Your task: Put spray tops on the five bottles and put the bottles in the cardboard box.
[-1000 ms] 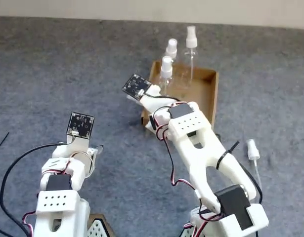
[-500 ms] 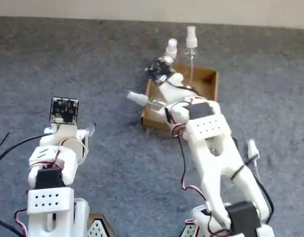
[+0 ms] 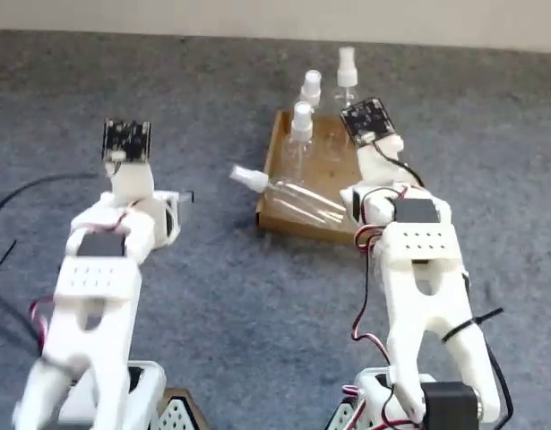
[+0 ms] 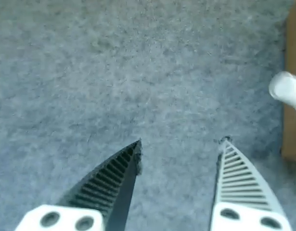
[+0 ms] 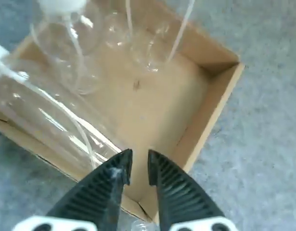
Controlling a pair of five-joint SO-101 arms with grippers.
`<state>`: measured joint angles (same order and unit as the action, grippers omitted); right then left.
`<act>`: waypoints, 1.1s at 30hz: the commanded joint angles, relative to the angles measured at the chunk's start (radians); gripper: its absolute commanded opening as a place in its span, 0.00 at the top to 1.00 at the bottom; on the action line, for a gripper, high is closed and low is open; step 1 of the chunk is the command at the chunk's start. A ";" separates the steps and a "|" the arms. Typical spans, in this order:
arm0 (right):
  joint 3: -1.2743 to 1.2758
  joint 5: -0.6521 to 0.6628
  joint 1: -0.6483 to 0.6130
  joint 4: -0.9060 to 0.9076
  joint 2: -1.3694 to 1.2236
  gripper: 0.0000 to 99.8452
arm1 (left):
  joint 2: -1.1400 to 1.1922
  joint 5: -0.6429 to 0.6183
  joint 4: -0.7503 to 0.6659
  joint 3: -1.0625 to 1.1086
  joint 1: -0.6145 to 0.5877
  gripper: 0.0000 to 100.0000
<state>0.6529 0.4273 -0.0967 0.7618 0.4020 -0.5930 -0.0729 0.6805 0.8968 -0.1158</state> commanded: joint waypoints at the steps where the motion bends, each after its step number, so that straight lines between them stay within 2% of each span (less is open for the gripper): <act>1: 0.022 -0.012 0.013 -0.076 -0.027 0.98 | 0.179 -0.012 -0.071 -0.130 0.024 0.77; 5: 0.044 -0.051 0.005 -0.117 -0.082 0.98 | 0.340 -0.012 -0.124 -0.211 0.025 0.77; 13: 0.045 -0.074 -0.042 -0.196 -0.154 0.98 | 0.512 -0.012 -0.140 -0.320 0.124 0.77; 21: 0.048 -0.075 -0.071 -0.228 -0.159 0.98 | 0.552 -0.012 -0.140 -0.380 0.139 0.77; 27: 0.124 -0.075 -0.094 -0.317 -0.179 0.98 | 0.547 -0.012 -0.140 -0.381 0.199 0.77; 33: 0.133 -0.075 -0.096 -0.320 -0.183 0.98 | 0.549 -0.009 -0.140 -0.397 0.228 0.77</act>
<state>0.7787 0.3583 -0.1749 0.4457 0.2240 -0.0330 -0.0729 0.5577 0.5501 0.0821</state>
